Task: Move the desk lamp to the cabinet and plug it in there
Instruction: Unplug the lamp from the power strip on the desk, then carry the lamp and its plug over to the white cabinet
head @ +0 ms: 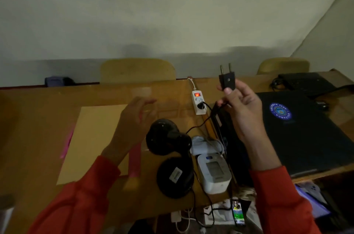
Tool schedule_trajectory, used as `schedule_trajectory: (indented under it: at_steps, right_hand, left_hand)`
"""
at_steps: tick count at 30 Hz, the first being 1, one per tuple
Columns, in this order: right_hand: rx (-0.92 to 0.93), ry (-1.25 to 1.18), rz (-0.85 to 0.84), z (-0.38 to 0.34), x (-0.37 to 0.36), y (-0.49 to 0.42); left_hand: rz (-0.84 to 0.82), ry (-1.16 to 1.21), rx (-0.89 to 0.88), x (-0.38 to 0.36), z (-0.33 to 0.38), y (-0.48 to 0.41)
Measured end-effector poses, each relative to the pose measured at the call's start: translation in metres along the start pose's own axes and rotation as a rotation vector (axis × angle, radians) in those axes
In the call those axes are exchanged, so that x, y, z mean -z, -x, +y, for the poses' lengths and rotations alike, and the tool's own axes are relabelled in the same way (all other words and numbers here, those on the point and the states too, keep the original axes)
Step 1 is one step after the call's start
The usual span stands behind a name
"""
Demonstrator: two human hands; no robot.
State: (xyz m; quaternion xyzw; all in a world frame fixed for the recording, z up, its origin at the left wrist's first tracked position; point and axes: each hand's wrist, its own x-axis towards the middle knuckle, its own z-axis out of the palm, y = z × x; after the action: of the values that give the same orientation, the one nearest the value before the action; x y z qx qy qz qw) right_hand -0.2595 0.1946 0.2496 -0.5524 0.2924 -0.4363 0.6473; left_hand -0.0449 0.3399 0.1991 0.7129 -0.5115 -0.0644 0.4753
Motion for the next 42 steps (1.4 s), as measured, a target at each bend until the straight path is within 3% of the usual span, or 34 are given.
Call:
schedule_trajectory:
  at_steps: [7, 10, 15, 19, 25, 31, 35, 38, 42]
  right_hand:
    - [0.002, 0.175, 0.065, 0.033, 0.009, 0.067]
    - [-0.024, 0.286, 0.11, 0.062, 0.019, 0.092]
    - [-0.145, 0.362, 0.195, 0.103, 0.031, 0.121]
    - [-0.173, 0.39, 0.208, 0.12, 0.039, 0.142]
    - [-0.165, 0.383, 0.217, 0.131, 0.046, 0.161]
    - [-0.211, 0.362, 0.19, 0.135, 0.066, 0.162]
    - [-0.238, 0.38, 0.104, 0.132, 0.078, 0.156]
    - [-0.245, 0.368, 0.064, 0.125, 0.083, 0.151]
    - [-0.215, 0.361, -0.003, 0.12, 0.087, 0.142]
  left_hand:
    - [0.329, 0.133, 0.274, -0.018, -0.017, 0.129]
    - [0.258, 0.189, 0.485, -0.045, -0.037, 0.176]
    - [-0.015, 0.295, 0.726, -0.089, -0.054, 0.212]
    - [-0.134, 0.347, 0.663, -0.116, -0.058, 0.214]
    - [-0.126, 0.383, 0.563, -0.155, -0.042, 0.198]
    - [0.047, 0.544, 0.401, -0.166, 0.003, 0.173]
    - [0.254, 0.647, 0.477, -0.169, 0.024, 0.152]
    - [0.446, 0.565, 0.577, -0.167, 0.036, 0.138]
    - [0.567, 0.377, 0.507, -0.167, 0.046, 0.127]
